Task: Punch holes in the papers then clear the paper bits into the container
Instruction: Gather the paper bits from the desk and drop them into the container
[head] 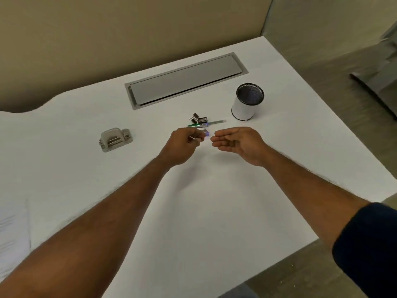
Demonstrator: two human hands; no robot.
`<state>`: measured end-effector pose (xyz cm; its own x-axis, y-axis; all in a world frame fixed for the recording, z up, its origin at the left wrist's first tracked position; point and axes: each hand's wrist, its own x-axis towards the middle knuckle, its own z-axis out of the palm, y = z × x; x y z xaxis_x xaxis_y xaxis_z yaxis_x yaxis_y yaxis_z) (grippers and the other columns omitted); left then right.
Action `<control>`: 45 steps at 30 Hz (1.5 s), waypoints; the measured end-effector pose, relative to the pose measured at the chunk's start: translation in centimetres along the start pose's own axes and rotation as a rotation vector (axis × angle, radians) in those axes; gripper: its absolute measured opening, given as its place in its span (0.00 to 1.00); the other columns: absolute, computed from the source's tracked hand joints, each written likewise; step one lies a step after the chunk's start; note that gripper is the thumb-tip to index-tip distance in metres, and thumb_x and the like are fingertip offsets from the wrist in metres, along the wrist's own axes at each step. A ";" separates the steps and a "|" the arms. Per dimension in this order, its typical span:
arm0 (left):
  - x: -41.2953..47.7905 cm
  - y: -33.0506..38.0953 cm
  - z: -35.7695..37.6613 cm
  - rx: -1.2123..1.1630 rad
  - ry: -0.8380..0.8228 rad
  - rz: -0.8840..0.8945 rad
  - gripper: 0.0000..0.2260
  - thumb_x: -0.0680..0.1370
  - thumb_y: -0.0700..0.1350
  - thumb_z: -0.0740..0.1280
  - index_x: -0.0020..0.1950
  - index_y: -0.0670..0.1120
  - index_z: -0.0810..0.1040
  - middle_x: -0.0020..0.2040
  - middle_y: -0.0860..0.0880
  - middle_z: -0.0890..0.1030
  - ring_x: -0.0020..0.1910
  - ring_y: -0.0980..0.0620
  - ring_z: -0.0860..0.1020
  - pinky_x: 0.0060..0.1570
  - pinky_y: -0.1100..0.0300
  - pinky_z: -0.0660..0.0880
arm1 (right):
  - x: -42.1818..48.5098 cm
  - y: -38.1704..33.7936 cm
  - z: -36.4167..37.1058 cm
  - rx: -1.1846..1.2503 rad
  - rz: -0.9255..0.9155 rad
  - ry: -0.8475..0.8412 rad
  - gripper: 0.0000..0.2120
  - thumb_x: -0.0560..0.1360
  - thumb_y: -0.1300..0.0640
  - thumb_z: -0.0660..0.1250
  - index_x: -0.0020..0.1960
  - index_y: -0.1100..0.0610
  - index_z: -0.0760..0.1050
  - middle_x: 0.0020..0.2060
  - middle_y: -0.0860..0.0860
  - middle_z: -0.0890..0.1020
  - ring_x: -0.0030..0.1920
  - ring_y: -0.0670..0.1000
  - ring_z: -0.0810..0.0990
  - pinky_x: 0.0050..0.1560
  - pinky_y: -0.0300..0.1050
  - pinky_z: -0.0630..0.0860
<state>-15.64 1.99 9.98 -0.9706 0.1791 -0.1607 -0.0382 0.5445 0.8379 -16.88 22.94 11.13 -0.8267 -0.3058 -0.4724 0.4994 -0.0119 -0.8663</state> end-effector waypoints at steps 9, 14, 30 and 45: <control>-10.5 -7.0 -2.8 -0.137 0.111 -0.217 0.06 0.77 0.40 0.69 0.53 0.47 0.82 0.47 0.49 0.84 0.44 0.54 0.82 0.48 0.64 0.76 | -2.3 5.8 7.2 -0.017 0.074 -0.036 0.13 0.79 0.69 0.58 0.55 0.63 0.79 0.51 0.59 0.84 0.50 0.55 0.85 0.53 0.45 0.81; -14.8 -9.2 -3.4 -0.072 0.124 -0.274 0.06 0.76 0.40 0.69 0.49 0.49 0.82 0.29 0.54 0.70 0.36 0.46 0.77 0.40 0.61 0.73 | -4.1 8.5 10.5 -0.290 0.014 0.034 0.04 0.74 0.66 0.70 0.46 0.59 0.80 0.44 0.57 0.83 0.42 0.51 0.83 0.47 0.42 0.80; -20.1 -12.8 -2.2 -0.258 0.258 -0.385 0.09 0.75 0.35 0.71 0.42 0.50 0.82 0.35 0.52 0.85 0.34 0.55 0.84 0.38 0.64 0.78 | -6.4 15.4 13.0 -0.863 -0.282 0.110 0.08 0.73 0.63 0.70 0.52 0.57 0.80 0.49 0.48 0.82 0.52 0.49 0.77 0.54 0.41 0.73; -23.9 -15.1 2.7 0.751 -0.081 -0.019 0.30 0.81 0.66 0.47 0.80 0.56 0.48 0.81 0.42 0.48 0.79 0.42 0.48 0.76 0.45 0.46 | -8.9 20.3 13.5 -1.511 -0.438 -0.092 0.30 0.79 0.38 0.51 0.78 0.43 0.47 0.79 0.53 0.47 0.79 0.52 0.42 0.77 0.52 0.43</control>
<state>8.75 -8.28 -0.23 -0.9500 0.2075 -0.2334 0.1453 0.9552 0.2579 4.12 12.60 -0.04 -0.7860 -0.5888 -0.1886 -0.5213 0.7951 -0.3099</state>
